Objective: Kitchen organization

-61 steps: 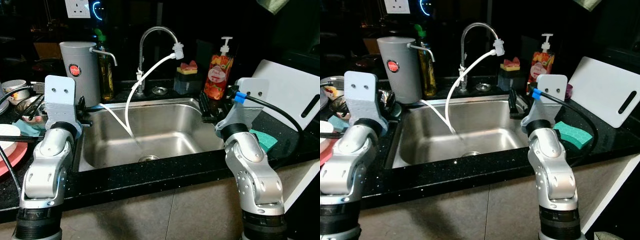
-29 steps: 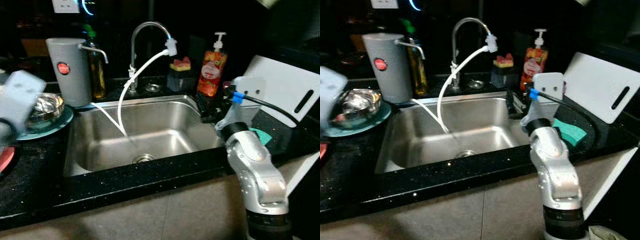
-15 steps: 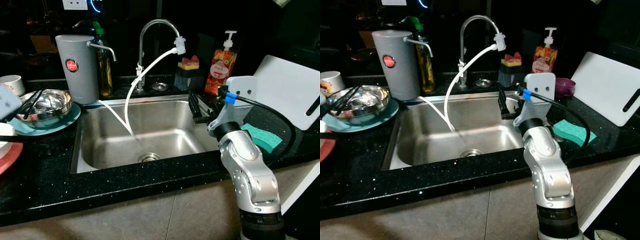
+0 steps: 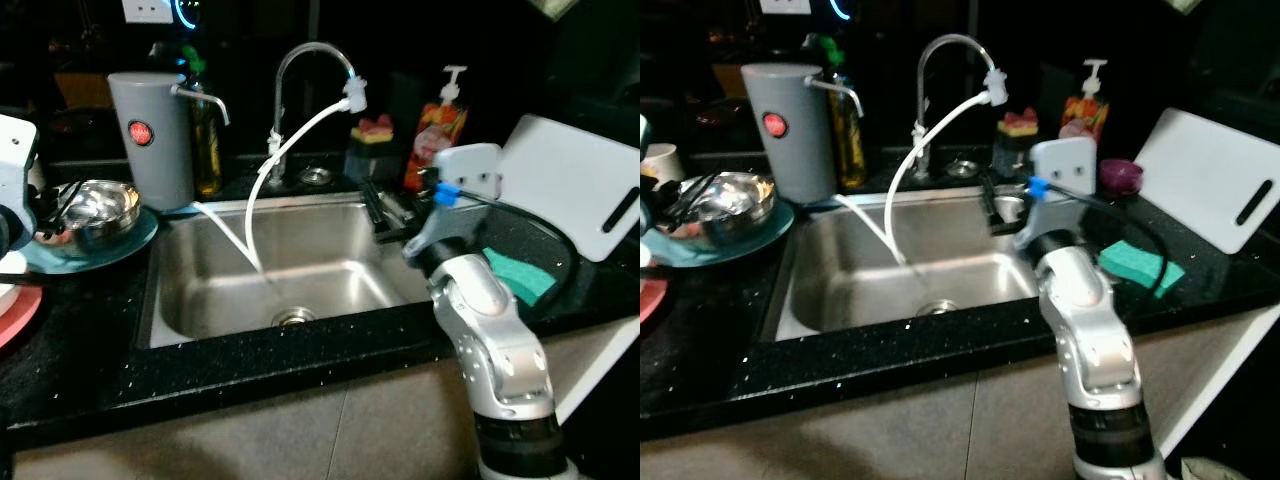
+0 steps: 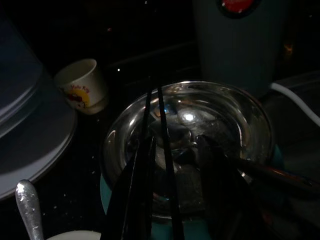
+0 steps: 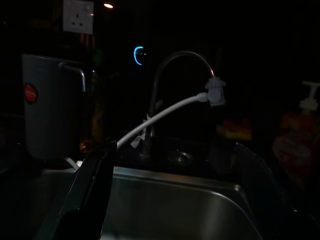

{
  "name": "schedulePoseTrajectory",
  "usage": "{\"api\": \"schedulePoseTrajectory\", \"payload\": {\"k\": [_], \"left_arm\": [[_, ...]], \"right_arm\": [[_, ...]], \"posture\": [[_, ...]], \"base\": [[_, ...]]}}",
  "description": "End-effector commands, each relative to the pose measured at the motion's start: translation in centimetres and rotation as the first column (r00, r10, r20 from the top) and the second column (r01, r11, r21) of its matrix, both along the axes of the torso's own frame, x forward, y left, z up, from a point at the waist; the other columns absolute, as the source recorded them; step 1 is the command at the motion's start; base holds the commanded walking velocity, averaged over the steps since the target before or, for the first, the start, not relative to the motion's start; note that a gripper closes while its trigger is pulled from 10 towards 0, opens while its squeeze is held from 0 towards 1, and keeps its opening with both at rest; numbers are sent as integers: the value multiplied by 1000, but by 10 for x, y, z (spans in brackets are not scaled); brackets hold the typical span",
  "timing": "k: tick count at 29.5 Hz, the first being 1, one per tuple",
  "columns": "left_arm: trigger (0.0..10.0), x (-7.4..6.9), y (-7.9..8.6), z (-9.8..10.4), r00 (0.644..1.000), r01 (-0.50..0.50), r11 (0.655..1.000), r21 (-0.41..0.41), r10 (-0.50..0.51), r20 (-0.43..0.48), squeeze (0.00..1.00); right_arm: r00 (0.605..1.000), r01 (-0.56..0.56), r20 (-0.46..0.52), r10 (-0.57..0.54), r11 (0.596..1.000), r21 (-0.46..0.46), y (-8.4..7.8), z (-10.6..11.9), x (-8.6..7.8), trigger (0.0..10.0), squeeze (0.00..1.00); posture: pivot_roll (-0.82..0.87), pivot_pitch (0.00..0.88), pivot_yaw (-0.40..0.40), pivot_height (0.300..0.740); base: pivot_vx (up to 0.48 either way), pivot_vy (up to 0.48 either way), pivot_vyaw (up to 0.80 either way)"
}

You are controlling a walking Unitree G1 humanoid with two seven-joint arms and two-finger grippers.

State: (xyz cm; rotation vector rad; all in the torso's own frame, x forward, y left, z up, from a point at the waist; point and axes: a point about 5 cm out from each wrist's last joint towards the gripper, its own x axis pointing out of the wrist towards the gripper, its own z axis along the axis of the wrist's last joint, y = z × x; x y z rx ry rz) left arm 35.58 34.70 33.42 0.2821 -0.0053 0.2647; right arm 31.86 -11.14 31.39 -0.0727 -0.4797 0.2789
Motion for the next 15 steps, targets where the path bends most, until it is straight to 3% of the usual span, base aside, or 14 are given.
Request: {"api": "schedulePoseTrajectory", "payload": {"k": [1,2,3,5,6,9,14,15], "left_arm": [[10000,1,6,2,999,-31,999,-8,31,-15,27],[10000,1,6,2,999,-31,999,-8,31,-15,27],[10000,1,8,3,999,-43,999,-28,42,-14,439],[10000,1,8,3,999,-43,999,-28,42,-14,439],[10000,1,10,4,998,-56,997,-47,55,-16,1000],[10000,-1,21,-2,990,-137,988,-74,134,-41,1000],[10000,-3,28,-5,984,-174,979,-107,169,-54,1000],[10000,-4,31,-6,982,-183,976,-117,178,-58,0]], "right_arm": [[1000,-4,28,4,1000,-4,3,6,-1,10000,0],[1000,-4,28,4,1000,-4,3,6,-1,10000,0],[1000,-1,28,1,1000,1,3,6,-1,10000,0],[1000,-1,28,1,1000,1,3,6,-1,10000,0],[1000,1,29,-1,1000,4,3,6,-1,10000,0],[999,2,32,-2,1000,5,1,9,-3,10000,0],[999,2,34,-3,1000,4,-1,10,-5,10000,0],[999,4,32,-4,1000,5,-2,9,-6,10000,0]], "posture": [[135,38,-68,740],[135,38,-68,740],[133,42,-64,740],[133,42,-64,740],[131,48,-61,740],[120,74,-50,740],[112,91,-48,740],[110,96,-48,740]], "base": [[0,0,0],[0,0,0],[0,0,0],[0,0,0],[0,0,0],[0,0,0],[0,0,0],[0,0,0]]}}
